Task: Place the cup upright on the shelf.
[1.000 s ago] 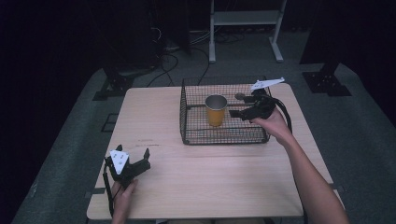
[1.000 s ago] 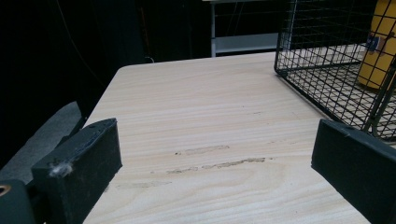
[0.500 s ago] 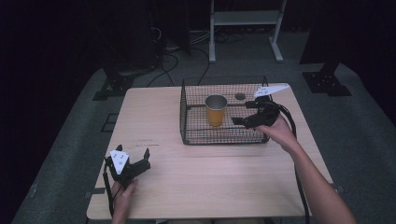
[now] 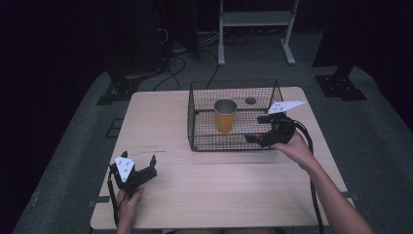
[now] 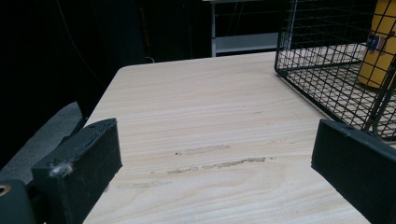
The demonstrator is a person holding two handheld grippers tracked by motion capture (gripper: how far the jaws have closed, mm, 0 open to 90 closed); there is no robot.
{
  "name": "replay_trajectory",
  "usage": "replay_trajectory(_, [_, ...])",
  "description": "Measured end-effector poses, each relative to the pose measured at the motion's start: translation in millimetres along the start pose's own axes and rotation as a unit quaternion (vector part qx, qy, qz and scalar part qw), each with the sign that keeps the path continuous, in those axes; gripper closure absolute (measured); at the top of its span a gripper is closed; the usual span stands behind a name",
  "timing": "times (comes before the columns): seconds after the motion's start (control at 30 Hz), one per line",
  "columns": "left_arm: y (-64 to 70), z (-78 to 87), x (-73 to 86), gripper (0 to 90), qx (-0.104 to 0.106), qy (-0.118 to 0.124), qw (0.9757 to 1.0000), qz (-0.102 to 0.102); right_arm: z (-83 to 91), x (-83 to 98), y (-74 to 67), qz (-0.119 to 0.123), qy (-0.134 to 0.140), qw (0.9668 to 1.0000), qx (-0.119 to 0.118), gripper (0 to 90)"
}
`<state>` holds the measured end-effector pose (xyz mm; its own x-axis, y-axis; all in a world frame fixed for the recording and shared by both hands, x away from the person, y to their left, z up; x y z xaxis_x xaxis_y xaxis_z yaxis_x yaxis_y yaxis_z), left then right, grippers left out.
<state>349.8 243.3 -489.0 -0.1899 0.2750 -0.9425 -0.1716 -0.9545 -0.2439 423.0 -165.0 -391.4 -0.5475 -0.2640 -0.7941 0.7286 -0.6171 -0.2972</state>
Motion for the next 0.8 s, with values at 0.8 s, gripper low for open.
replay_trajectory(0.8, [-0.3,0.2,0.2,0.8,0.000,-0.001,1.0000,-0.001,11.3,39.1,-6.6,-0.007,0.006,0.9998,-0.018,1.7])
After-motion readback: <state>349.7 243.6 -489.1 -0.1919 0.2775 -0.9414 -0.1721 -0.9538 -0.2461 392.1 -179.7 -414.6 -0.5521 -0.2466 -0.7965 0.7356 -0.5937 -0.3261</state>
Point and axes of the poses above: each handheld gripper's, and its own axes: z roughly backward along the jaws, x roughly out of its underside, y roughly to its right, the point moved 6 cm from there along -z, roughly forward along the jaws, and after that the axes turned 11 degrees about -z, right-handed, at the moved point
